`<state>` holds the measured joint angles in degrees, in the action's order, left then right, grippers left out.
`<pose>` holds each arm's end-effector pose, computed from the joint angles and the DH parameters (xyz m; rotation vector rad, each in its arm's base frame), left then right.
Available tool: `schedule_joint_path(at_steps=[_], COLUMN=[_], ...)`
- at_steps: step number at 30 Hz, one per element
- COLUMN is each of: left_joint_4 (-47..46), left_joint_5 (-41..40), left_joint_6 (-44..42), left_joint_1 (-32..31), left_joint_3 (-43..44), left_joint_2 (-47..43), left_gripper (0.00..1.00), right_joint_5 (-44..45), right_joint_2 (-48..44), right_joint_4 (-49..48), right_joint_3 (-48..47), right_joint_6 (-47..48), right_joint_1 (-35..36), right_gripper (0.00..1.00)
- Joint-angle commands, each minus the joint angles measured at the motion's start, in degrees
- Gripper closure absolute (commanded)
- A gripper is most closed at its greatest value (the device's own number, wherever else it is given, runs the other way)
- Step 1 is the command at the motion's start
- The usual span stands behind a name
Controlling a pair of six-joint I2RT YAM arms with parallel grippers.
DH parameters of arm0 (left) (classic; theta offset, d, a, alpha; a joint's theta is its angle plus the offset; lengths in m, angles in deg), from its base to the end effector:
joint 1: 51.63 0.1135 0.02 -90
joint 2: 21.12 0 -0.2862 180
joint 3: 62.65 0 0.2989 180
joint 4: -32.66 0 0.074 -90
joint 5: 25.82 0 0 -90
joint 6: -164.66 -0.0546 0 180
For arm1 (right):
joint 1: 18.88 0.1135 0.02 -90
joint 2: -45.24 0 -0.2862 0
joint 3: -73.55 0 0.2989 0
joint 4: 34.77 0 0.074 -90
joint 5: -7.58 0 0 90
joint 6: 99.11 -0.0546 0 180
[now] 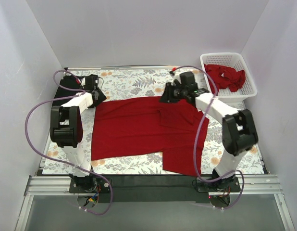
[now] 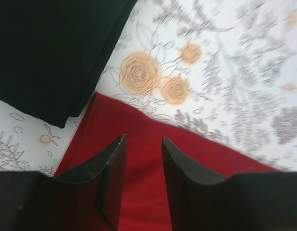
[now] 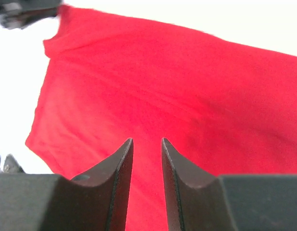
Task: Fold and stack the t-shirts
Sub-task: Fold the tshirt
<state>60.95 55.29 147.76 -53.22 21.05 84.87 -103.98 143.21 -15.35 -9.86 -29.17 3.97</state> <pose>0.4567 -0.0042 0.1764 -1.5034 1.9700 -0.3852 0.4092 0.1942 0.2521 -0.2796 2.2201 0.8277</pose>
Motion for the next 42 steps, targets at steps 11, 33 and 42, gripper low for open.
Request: schedule_joint_path(at_steps=[11, 33, 42], left_joint_4=[0.25, 0.96, 0.96], left_joint_5=[-0.25, -7.37, -4.31], left_joint_6=[-1.82, -3.14, -4.63], left_joint_1=[-0.88, 0.79, 0.53], left_joint_3=[2.94, 9.62, 9.19], left_joint_2=[7.03, 15.64, 9.78], left_gripper=[0.72, 0.7, 0.44], right_joint_5=[-9.55, -8.41, -9.03], right_joint_2=[27.43, 32.46, 28.07], right_joint_4=[-15.66, -15.31, -9.78], right_joint_3=[-20.96, -11.05, -18.33], right_joint_6=[-4.29, -3.33, 0.44], right_joint_1=[10.46, 8.62, 7.65], right_gripper=[0.7, 0.73, 0.71])
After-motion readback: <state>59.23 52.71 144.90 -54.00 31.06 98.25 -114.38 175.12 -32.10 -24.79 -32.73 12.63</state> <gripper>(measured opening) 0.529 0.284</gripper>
